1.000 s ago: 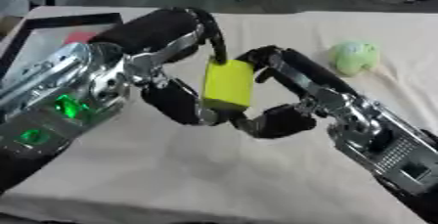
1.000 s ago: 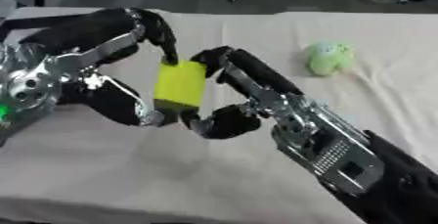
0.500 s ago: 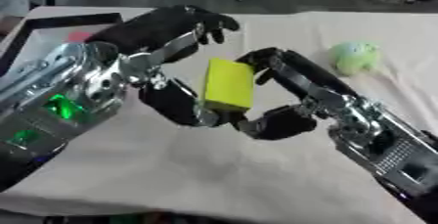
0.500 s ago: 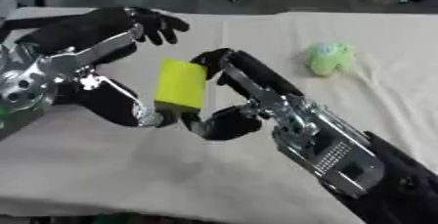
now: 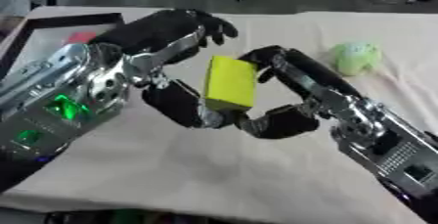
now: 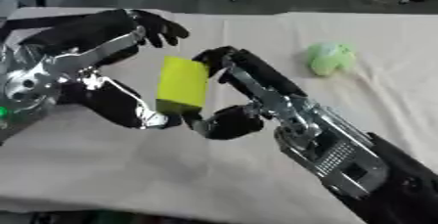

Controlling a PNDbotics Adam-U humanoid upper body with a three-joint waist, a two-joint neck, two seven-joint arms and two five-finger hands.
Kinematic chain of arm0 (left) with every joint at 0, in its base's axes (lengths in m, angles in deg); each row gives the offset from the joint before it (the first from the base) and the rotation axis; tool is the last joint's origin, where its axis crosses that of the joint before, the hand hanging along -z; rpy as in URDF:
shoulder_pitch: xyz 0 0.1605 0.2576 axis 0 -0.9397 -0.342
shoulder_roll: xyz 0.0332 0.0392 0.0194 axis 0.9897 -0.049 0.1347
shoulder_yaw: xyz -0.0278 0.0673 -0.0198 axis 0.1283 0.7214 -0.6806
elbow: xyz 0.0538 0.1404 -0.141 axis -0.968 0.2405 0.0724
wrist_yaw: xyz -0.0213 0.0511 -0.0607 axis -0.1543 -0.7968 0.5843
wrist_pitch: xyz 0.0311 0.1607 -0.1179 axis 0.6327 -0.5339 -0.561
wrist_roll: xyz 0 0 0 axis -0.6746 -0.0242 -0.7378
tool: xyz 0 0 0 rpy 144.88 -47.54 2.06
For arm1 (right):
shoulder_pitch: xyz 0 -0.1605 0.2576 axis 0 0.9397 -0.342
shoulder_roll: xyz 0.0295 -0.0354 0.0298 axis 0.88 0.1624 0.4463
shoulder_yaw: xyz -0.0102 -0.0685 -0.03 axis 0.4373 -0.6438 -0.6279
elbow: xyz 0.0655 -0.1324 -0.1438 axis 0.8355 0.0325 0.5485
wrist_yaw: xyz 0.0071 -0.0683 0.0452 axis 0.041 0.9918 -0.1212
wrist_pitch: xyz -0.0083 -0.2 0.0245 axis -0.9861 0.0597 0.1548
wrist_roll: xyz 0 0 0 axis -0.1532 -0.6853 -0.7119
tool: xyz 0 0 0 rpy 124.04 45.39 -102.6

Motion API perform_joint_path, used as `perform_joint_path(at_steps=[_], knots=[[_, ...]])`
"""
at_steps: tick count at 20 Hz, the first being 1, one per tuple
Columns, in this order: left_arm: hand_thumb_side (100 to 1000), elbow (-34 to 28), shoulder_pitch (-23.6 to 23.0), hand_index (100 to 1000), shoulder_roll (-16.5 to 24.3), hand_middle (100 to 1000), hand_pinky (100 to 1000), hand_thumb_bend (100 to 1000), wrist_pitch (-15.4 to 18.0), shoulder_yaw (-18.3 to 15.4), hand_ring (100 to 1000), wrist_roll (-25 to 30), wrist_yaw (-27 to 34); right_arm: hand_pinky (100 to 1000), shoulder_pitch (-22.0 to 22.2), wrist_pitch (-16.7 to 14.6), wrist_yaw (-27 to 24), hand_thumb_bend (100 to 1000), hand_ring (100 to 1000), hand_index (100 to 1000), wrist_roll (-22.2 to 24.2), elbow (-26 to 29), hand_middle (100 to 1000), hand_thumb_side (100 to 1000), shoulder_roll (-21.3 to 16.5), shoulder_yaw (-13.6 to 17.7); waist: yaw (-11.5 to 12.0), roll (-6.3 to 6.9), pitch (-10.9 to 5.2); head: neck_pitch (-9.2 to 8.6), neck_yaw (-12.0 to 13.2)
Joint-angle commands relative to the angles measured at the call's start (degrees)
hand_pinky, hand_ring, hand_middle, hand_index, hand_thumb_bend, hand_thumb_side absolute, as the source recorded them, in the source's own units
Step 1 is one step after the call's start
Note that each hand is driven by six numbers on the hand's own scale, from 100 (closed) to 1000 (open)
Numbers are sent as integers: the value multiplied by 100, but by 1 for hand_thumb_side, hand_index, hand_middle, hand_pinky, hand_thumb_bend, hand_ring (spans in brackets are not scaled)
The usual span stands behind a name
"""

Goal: Pick up the objects with one hand, pass them to the other hand, and then place them into the box on the other side of the table.

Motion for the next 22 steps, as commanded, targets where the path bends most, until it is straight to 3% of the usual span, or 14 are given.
perform_joint_path(at_steps=[1, 7, 14, 19, 22], knots=[[277, 34, 76, 901, 77, 780, 829, 579, -86, -72, 800, 125, -83, 725, -62, -92, 18, 245, 769, 602, -61, 120, 650, 100, -80, 69, -5, 64, -7, -42, 17], [248, 253, 69, 870, 1, 778, 829, 523, -25, -40, 801, 76, -139, 722, -55, -266, -5, 245, 769, 601, -134, 120, 647, 100, -78, 65, -9, 63, -6, -54, 24], [164, 428, 63, 788, -74, 751, 830, 366, 18, -7, 794, -105, -45, 721, -46, -423, -46, 245, 768, 600, -133, 120, 647, 100, -78, 56, -19, 67, 7, -54, 28], [171, 437, 64, 667, -97, 668, 832, 146, 45, 4, 748, -323, 223, 720, -38, -448, -67, 248, 768, 600, -119, 120, 648, 100, -78, 59, -13, 70, 7, -43, 27], [179, 420, 63, 561, -99, 612, 820, 100, 58, 4, 708, -546, 448, 720, -31, -445, -61, 255, 769, 602, -112, 120, 649, 100, -76, 58, -9, 67, 6, -38, 26]])
